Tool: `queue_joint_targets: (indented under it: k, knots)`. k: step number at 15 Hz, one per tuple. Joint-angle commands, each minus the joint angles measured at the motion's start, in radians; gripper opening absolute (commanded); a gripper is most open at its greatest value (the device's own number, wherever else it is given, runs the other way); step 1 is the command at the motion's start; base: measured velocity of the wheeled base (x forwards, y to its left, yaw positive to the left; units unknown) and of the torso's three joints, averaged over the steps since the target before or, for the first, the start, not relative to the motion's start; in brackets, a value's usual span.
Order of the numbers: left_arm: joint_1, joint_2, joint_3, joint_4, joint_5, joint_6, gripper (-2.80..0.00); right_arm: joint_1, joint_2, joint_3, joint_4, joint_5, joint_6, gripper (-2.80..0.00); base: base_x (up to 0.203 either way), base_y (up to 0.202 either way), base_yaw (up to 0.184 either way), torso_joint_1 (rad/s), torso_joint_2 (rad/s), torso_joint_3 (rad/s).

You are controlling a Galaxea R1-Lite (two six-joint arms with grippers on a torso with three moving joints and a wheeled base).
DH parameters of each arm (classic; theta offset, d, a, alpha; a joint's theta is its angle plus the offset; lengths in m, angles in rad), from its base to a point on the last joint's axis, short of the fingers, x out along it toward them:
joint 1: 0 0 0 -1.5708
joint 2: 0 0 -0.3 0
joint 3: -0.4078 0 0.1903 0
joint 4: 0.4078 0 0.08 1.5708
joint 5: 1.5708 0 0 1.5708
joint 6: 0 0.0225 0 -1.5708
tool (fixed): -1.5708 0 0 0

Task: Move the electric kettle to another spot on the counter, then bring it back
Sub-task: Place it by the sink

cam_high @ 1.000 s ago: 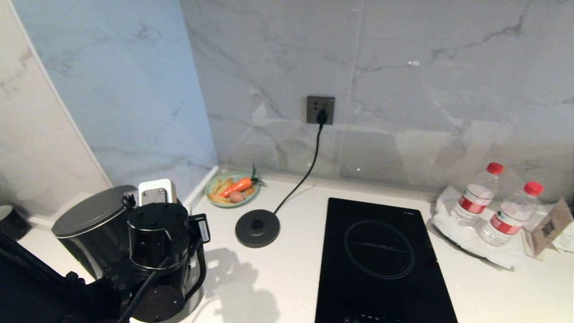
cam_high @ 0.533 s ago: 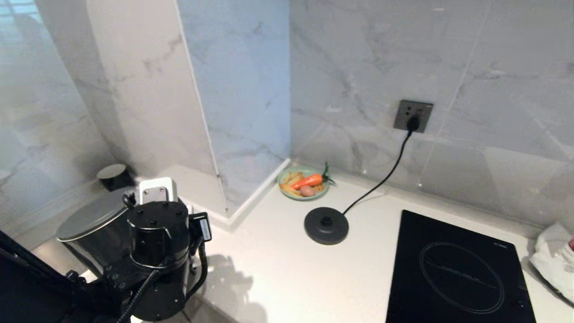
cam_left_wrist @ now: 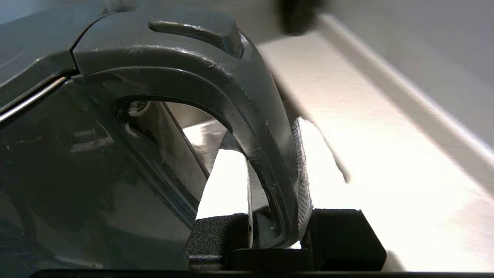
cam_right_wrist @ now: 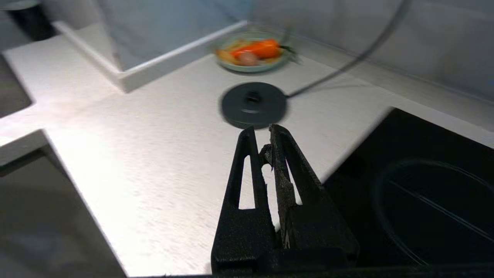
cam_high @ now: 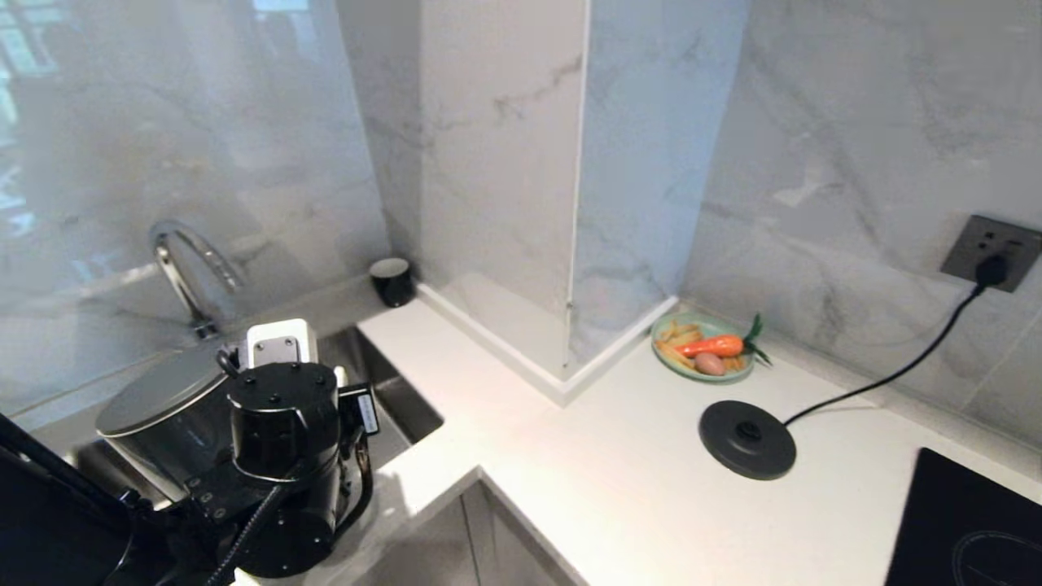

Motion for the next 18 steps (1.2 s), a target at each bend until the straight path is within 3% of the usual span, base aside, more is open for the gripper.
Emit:
queue_joint_targets:
  k: [1,8,11,15,18]
  knots:
    - [0.004,0.002,0.001,-0.007,0.004,-0.001,-2.8,0.0,0.0,0.0,0.0,0.0,0.0,-2.8,-0.002,-0.008,0.177,-0.006,0.01,-0.001]
    - [0.077,0.023,-0.027,-0.007,-0.008,0.005,-2.8,0.0,0.0,0.0,0.0,0.0,0.0,-2.8,0.001,-0.009,0.15,-0.001,0.01,0.002]
    - [0.11,0.045,-0.044,-0.007,-0.01,0.007,-2.8,0.0,0.0,0.0,0.0,0.0,0.0,-2.8,0.0,0.0,0.0,0.0,0.0,0.0]
    - [0.206,0.079,-0.044,-0.018,-0.032,0.013,-2.8,0.0,0.0,0.0,0.0,0.0,0.0,-2.8,0.0,0.0,0.0,0.0,0.0,0.0]
    - [0.253,0.134,-0.037,-0.095,-0.049,0.018,-2.8,0.0,0.0,0.0,0.0,0.0,0.0,-2.8,0.0,0.0,0.0,0.0,0.0,0.0]
